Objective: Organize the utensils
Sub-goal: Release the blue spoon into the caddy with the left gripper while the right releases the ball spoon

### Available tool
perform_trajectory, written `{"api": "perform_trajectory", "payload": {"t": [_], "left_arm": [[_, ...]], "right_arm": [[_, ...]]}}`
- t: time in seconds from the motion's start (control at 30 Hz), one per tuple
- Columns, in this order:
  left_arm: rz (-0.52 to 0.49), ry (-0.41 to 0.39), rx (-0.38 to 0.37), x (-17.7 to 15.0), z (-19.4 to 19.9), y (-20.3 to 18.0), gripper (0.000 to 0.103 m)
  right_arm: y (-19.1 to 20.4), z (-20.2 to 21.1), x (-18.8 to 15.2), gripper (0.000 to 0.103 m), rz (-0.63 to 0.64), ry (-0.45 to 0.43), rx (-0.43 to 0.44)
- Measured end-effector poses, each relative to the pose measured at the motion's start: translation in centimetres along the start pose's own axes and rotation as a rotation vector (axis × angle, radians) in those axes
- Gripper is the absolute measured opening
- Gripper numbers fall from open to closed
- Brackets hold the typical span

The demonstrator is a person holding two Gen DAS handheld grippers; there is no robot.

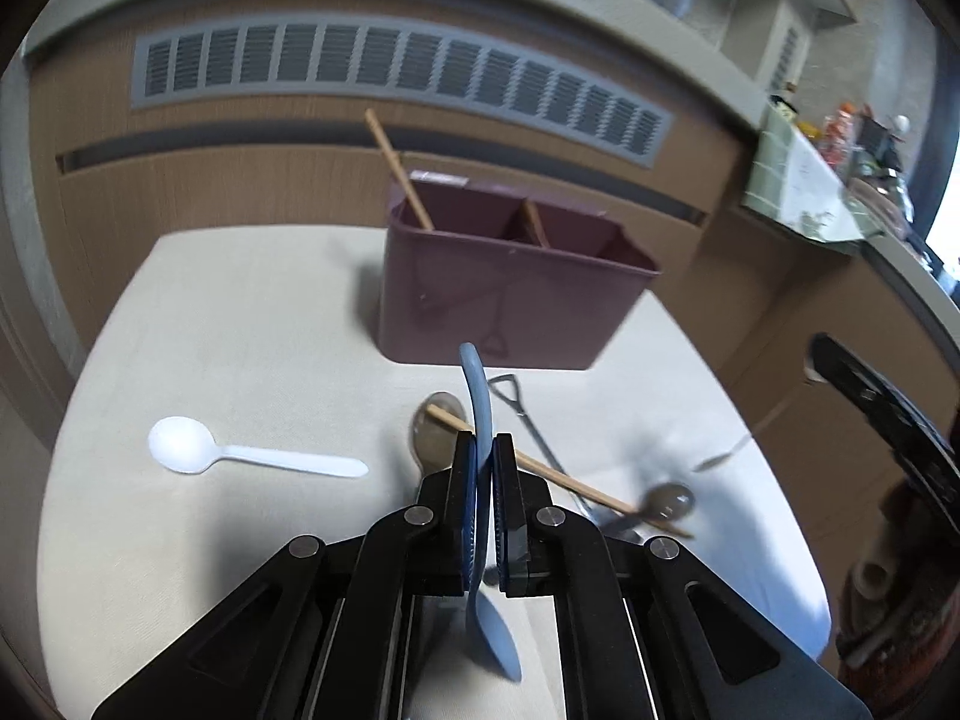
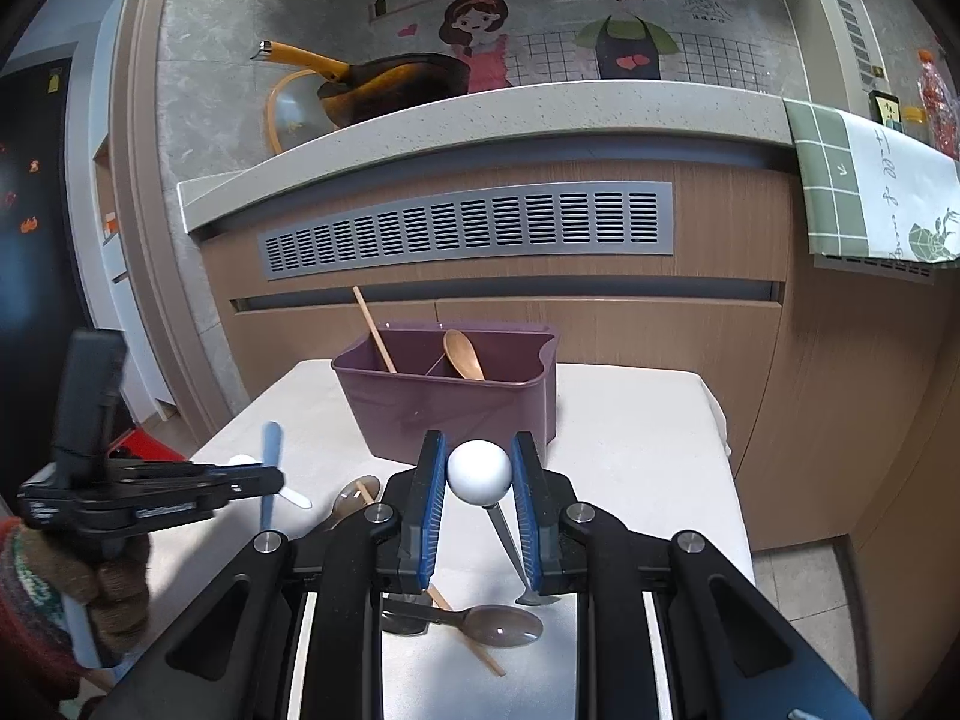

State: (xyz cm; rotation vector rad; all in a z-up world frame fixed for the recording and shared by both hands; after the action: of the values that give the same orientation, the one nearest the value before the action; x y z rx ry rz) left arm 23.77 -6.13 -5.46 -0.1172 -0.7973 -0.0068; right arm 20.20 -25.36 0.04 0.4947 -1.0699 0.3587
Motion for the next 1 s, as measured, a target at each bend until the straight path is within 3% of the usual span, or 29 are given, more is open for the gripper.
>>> {"api": "perform_trajectory", "payload": {"t": [0.17, 0.33, 0.4, 0.57, 0.67, 0.8, 0.9, 1.0], "left_arm": [[0.007, -0.054, -0.026, 0.6, 3.0, 0.2, 0.005], [0.009, -0.158, -0.044, 2.9, 7.3, 0.1, 0.005], [-0.002, -0.22, -0.041, 4.9, 9.4, -0.1, 0.005], [-0.011, -0.404, -0.065, 12.4, 16.1, -0.8, 0.005], [-0.015, -0.55, 0.022, 16.3, 18.6, -1.1, 0.005], [0.025, -0.637, 0.074, 18.6, 18.7, -0.6, 0.005], [0.037, -0.717, 0.089, 19.3, 17.1, 0.0, 0.005], [0.02, -0.684, 0.084, 20.0, 13.6, 0.0, 0.005]], "right_arm": [[0.6, 0.5, -0.1, 0.02, 0.0, 0.013, 0.01], [0.6, 0.8, 0.8, 0.02, -0.041, 0.03, 0.041], [1.1, 1.5, 2.7, 0.02, -0.028, -0.004, 0.057], [4.2, 5.3, 11.0, 0.02, 0.131, -0.184, 0.074], [5.2, 6.4, 15.7, 0.02, 0.173, -0.257, 0.068], [5.5, 5.9, 18.9, 0.02, 0.183, -0.286, 0.075], [5.2, 3.8, 19.4, 0.02, 0.179, -0.275, 0.074], [4.0, 0.9, 19.1, 0.02, 0.137, -0.235, 0.103]]}}
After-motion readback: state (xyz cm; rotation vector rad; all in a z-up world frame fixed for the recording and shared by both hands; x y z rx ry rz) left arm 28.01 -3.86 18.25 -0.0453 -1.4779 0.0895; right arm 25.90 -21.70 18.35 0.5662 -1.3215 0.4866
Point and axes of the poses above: each gripper's, at about its wrist camera, not at the fingertips, and z roughly against the way its jaws point, y to its left, x to its top, the point moved 5 cm from there along -z, roughly the way its jaws point, and after that the axes turned 15 degrees about x, right-handed, at the moved point
